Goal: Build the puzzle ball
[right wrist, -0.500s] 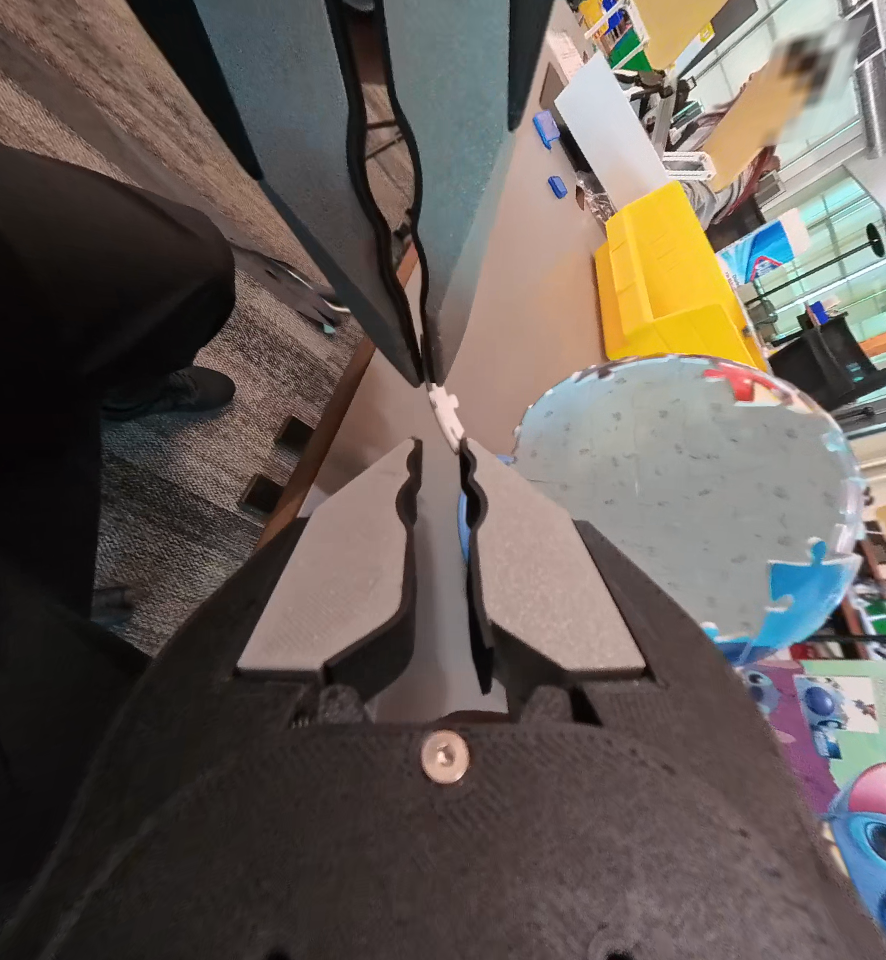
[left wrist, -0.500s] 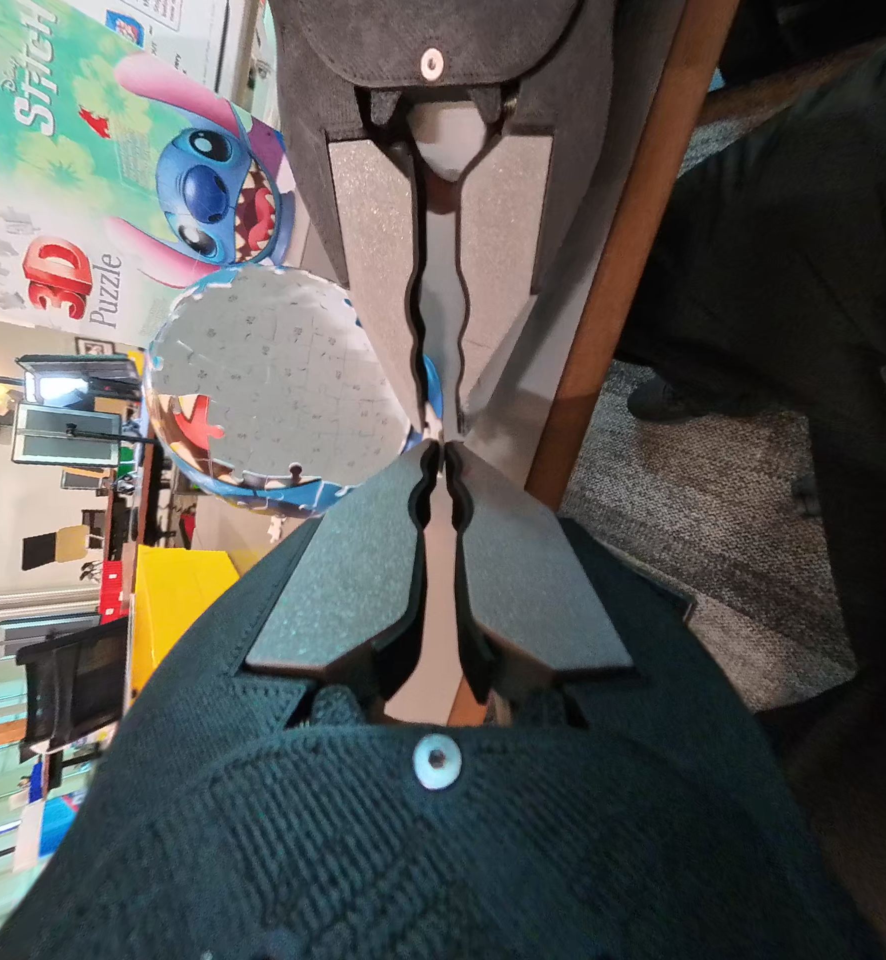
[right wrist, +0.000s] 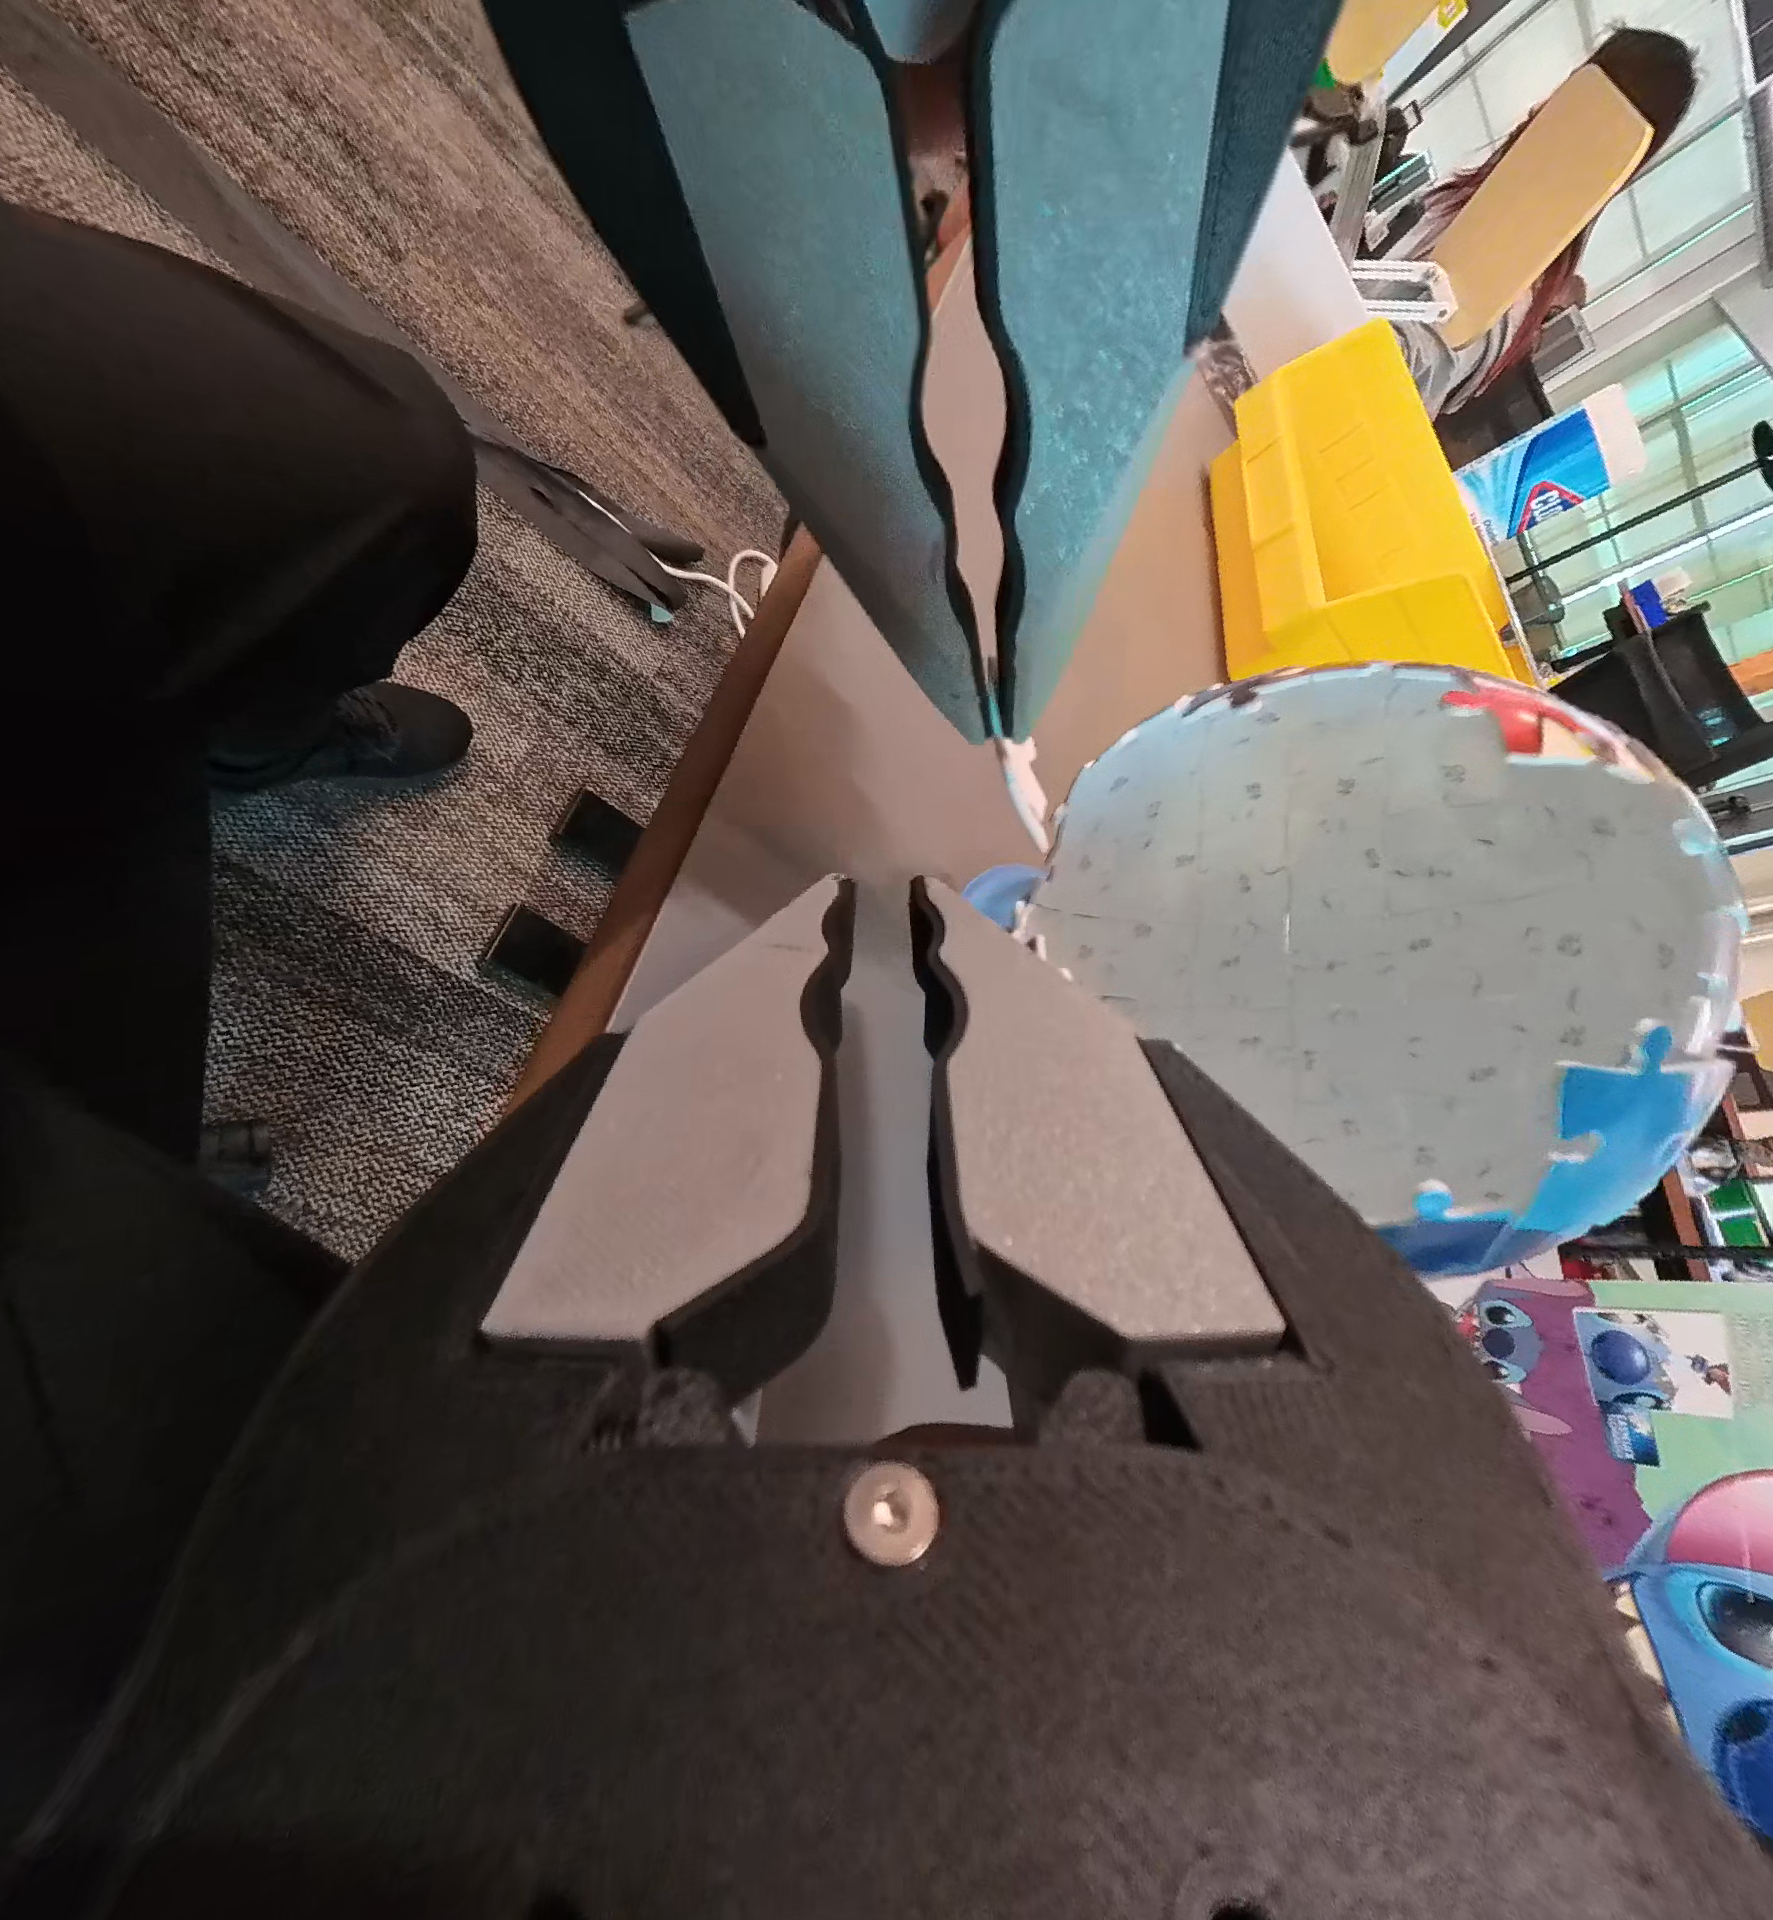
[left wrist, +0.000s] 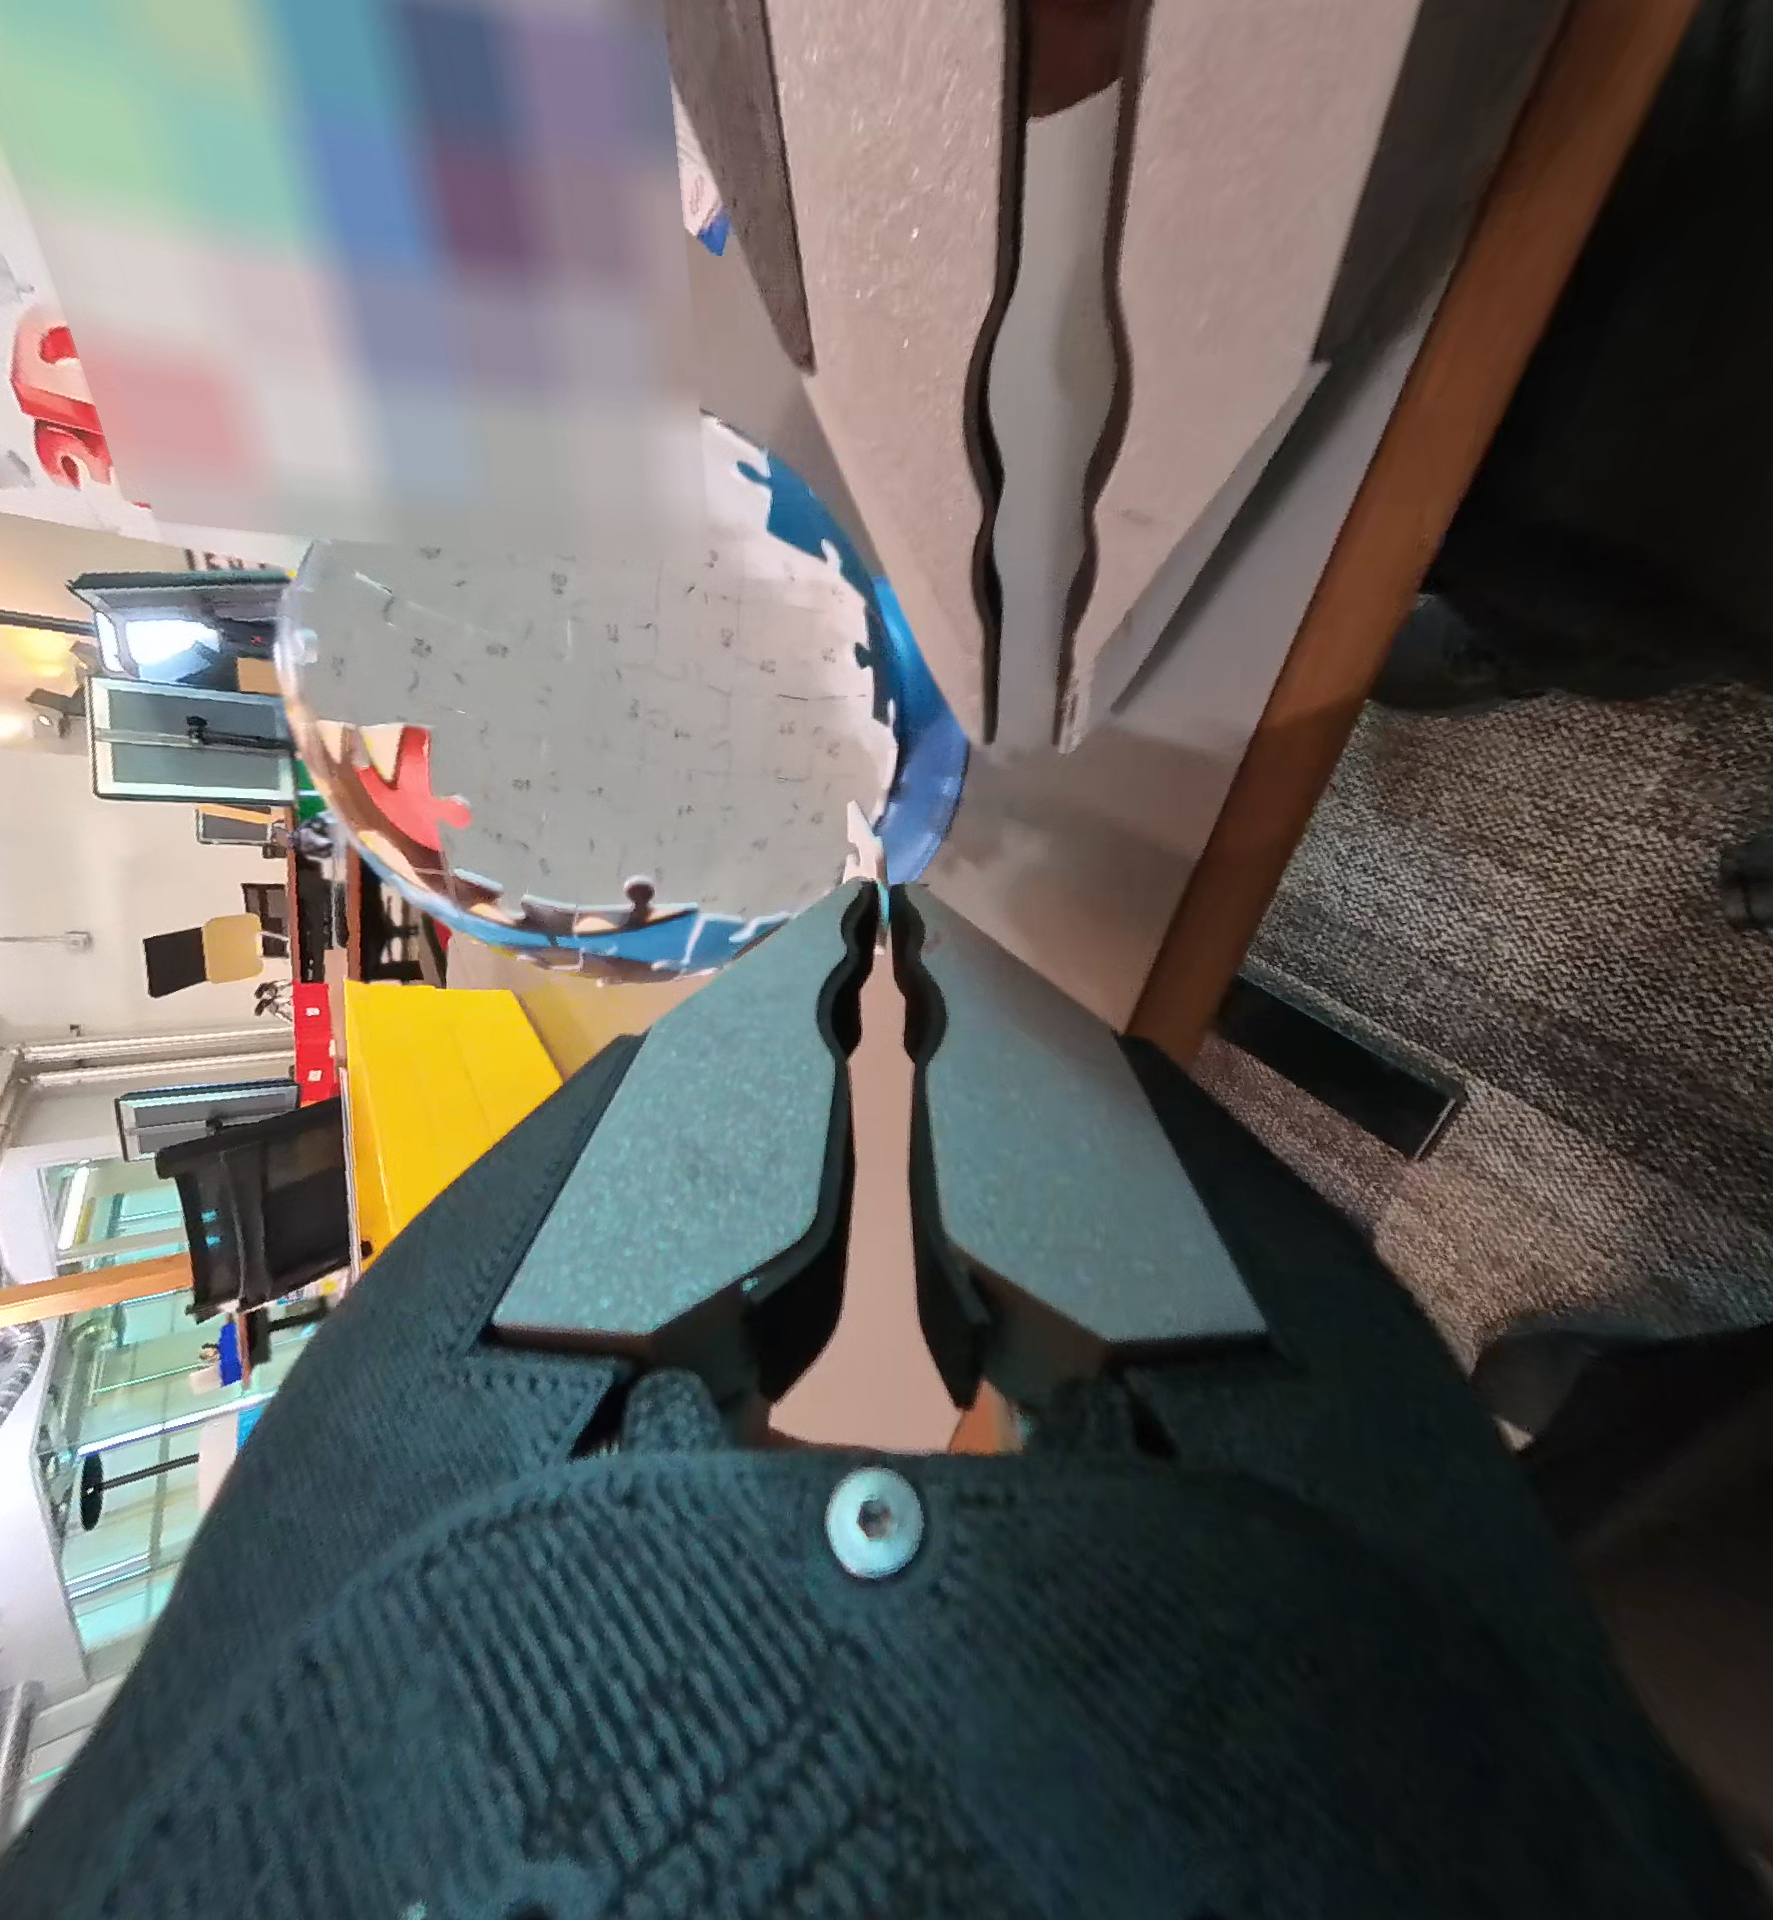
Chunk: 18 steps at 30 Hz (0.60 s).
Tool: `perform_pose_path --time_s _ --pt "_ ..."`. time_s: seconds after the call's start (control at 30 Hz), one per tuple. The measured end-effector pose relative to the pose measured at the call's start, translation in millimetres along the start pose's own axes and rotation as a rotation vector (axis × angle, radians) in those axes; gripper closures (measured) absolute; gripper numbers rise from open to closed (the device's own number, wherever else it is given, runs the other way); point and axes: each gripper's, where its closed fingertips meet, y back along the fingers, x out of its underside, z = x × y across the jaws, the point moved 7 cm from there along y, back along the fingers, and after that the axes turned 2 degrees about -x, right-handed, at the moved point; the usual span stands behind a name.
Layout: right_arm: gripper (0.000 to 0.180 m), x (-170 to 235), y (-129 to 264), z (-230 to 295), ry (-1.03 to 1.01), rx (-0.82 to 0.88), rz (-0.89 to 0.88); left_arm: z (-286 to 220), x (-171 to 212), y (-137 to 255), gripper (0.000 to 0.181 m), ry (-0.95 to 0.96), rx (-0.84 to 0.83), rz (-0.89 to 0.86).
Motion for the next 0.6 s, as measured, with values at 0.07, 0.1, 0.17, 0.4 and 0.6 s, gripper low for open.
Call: perform_pose_path --time_s 0.07,0.1,0.17,0.4,0.6 --pt "0.172 1 3 2 -0.001 -0.008 0.0 -1 0 -4 0.181 -0.013 0.009 0.01" --pt "0.172 2 4 3 -0.002 -0.014 0.001 -2 -1 -6 0.181 -0.022 0.015 0.01" --pt "0.172 5 8 5 -0.005 -0.019 0.004 -3 -2 -9 0.181 -0.04 0.023 0.01" --pt "0.172 11 17 7 -0.029 -0.042 -0.004 -4 -3 -14 0.181 -0.13 0.055 0.029" --pt "0.172 12 19 6 -0.05 -0.053 -0.014 -1 -3 -17 0.181 -0.192 0.073 0.053"
